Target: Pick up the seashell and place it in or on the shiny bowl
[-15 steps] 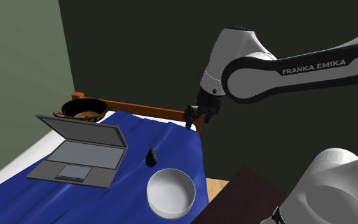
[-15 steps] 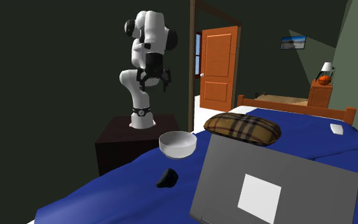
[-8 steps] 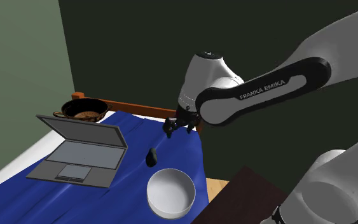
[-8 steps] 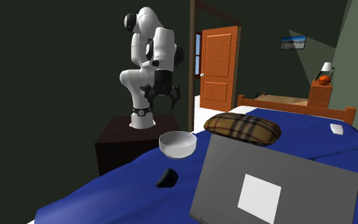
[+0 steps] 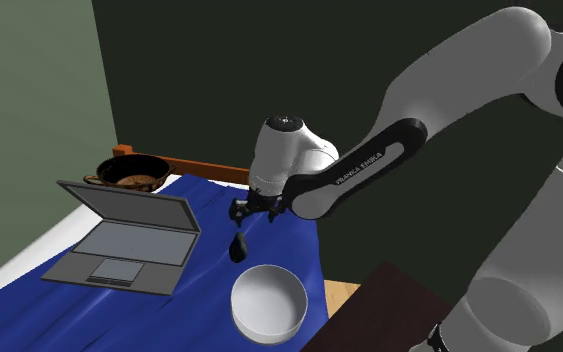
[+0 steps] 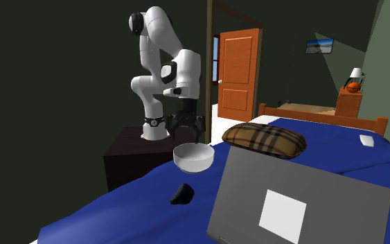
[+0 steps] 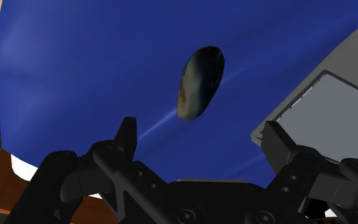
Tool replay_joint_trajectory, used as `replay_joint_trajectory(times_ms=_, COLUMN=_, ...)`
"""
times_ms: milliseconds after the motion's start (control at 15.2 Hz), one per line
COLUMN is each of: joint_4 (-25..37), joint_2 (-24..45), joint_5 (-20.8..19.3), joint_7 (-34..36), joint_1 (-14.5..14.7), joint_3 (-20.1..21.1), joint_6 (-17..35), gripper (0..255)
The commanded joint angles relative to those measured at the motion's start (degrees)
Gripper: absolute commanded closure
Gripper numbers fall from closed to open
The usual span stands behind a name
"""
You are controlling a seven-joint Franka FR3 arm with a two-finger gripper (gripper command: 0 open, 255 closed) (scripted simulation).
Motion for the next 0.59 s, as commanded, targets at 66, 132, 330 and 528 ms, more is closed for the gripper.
replay_joint_trajectory(times_ms=66, joint_4=5.5, joint_2=8.9, joint_5=-11.9, joint_7=12.3, joint_1=1.8, joint_3=-1.8, joint_6=0.9, gripper=0)
replay_joint_trajectory(times_ms=132, joint_4=7.4, joint_2=11.5, joint_5=-14.8, joint_7=15.3, joint_1=2.9, joint_3=-3.0, joint_6=0.8, gripper=0)
replay_joint_trajectory(times_ms=330, joint_4=13.6, joint_2=18.8, joint_5=-21.3, joint_7=22.8, joint_1=6.8, joint_3=-6.8, joint_6=0.6, gripper=0)
replay_joint_trajectory(times_ms=528, joint_4=18.2, joint_2=23.7, joint_5=-24.3, joint_7=26.7, joint_1=9.3, joint_3=-9.3, joint_6=0.4, gripper=0)
